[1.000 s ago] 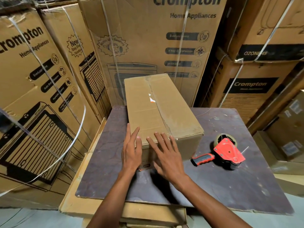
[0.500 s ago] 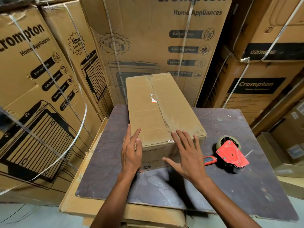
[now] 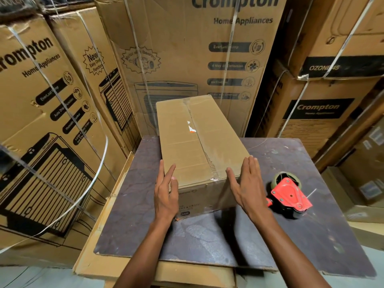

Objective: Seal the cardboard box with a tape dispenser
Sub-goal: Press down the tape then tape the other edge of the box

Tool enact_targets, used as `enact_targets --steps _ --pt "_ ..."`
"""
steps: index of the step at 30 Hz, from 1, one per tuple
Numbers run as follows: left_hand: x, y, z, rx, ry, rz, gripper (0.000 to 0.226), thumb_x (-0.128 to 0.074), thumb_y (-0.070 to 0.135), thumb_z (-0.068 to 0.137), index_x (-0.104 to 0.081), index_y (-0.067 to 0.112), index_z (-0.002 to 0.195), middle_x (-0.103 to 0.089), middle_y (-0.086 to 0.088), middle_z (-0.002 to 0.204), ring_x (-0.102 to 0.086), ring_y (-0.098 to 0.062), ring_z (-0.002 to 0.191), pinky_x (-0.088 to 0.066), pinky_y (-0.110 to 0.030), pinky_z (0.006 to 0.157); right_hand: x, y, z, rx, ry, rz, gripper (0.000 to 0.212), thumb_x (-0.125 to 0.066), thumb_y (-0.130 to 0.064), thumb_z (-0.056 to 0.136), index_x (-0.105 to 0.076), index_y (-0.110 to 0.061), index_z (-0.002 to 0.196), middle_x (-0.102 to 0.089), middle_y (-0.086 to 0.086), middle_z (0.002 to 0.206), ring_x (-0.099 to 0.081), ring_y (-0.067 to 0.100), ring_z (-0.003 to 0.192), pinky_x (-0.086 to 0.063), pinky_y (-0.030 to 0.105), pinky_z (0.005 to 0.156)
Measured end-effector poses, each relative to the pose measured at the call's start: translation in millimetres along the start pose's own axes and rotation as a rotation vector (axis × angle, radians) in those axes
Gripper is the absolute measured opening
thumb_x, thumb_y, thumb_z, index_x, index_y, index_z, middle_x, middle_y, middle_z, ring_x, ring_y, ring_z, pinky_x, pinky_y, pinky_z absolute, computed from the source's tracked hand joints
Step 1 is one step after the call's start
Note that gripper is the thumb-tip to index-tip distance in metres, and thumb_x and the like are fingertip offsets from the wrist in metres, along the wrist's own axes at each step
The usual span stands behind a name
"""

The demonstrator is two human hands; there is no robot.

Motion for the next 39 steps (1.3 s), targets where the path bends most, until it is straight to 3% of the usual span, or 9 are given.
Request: enact_targets --steps 5,9,13,16,20,24,29,36,39 --pt "1 8 -3 0.012 0.007 -0.049 0.048 -0.039 0.03 0.102 -0.054 0.011 0.144 -0.023 0.0 0.165 -0.036 0.036 0.11 -0.031 0.005 0.089 7 9 37 -0.074 -0.217 0.034 0.075 -0.049 -0.061 0.099 -0.041 -0.001 0.143 -0.051 0.022 0.142 -0.05 0.046 0.13 -0.042 0.049 0.102" --pt "1 -3 -4 0.061 -0.014 -0.074 0.066 -0.035 0.049 0.099 -0.03 0.019 0.158 -0.024 0.008 0.165 -0.025 0.008 0.145 -0.027 -0.025 0.119 17 16 49 -0.112 -0.255 0.206 0.068 -0.059 -0.059 0.096 -0.049 -0.01 0.143 -0.063 0.015 0.141 -0.057 0.04 0.129 -0.045 0.044 0.098" --pt "6 -12 -6 0.154 -0.023 -0.146 0.074 -0.039 0.052 0.097 -0.018 0.021 0.161 -0.039 0.003 0.158 -0.044 -0.014 0.139 -0.035 -0.026 0.112 17 13 37 -0.138 -0.211 0.332 0.056 -0.066 -0.051 0.095 -0.055 -0.023 0.143 -0.069 0.005 0.134 -0.061 0.033 0.126 -0.044 0.037 0.091" --pt "16 -18 -3 0.199 0.0 -0.193 0.07 -0.043 0.047 0.098 -0.023 0.02 0.159 -0.037 0.003 0.159 -0.042 -0.015 0.141 -0.033 -0.021 0.11 12 13 25 -0.175 -0.187 0.39 0.059 -0.07 -0.056 0.09 -0.057 -0.032 0.143 -0.071 -0.004 0.129 -0.064 0.024 0.122 -0.046 0.033 0.091" --pt "33 -33 5 0.258 0.041 -0.273 0.065 -0.047 0.045 0.095 -0.043 0.013 0.152 -0.048 -0.004 0.153 -0.043 -0.021 0.142 -0.034 -0.038 0.118 3 9 0 -0.212 -0.154 0.476 0.049 -0.075 -0.059 0.084 -0.06 -0.041 0.127 -0.072 -0.018 0.11 -0.067 0.014 0.108 -0.051 0.035 0.093" --pt "38 -36 8 0.327 -0.025 -0.316 0.051 -0.051 0.033 0.102 -0.047 0.015 0.15 -0.05 -0.002 0.151 -0.044 -0.02 0.14 -0.032 -0.043 0.12 -4 1 -20 -0.241 -0.127 0.624 0.052 -0.075 -0.048 0.09 -0.05 -0.037 0.134 -0.067 -0.015 0.117 -0.064 0.015 0.113 -0.044 0.032 0.09" --pt "44 -31 1 0.44 0.027 -0.409 0.043 -0.048 0.013 0.105 -0.05 0.011 0.148 -0.052 -0.003 0.148 -0.045 -0.018 0.136 -0.032 -0.029 0.115 -1 -3 -36 -0.241 -0.104 0.637 0.045 -0.076 -0.052 0.088 -0.054 -0.044 0.127 -0.068 -0.028 0.112 -0.066 0.013 0.113 -0.05 0.038 0.099" --pt "76 -37 -28 0.435 0.056 -0.406 0.041 -0.048 0.011 0.104 -0.052 0.01 0.145 -0.056 -0.007 0.144 -0.048 -0.025 0.134 -0.036 -0.04 0.116 -8 -10 -80 -0.212 -0.074 0.578 0.06 -0.069 -0.076 0.077 -0.053 -0.047 0.126 -0.073 -0.023 0.111 -0.068 0.019 0.113 -0.052 0.049 0.103" --pt "90 -37 -43 0.421 0.06 -0.372 0.04 -0.049 0.012 0.104 -0.054 0.009 0.143 -0.057 -0.007 0.142 -0.049 -0.023 0.132 -0.036 -0.038 0.115 -7 -15 -102 -0.208 -0.059 0.575 0.058 -0.069 -0.071 0.082 -0.052 -0.043 0.128 -0.073 -0.016 0.113 -0.068 0.021 0.111 -0.053 0.047 0.1"
Point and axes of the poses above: each hand's wrist, its own z-axis towards the middle knuckle, its own x-axis out of the back of the hand, y = z × x, the point moved 6 cm from there along z, towards the middle knuckle
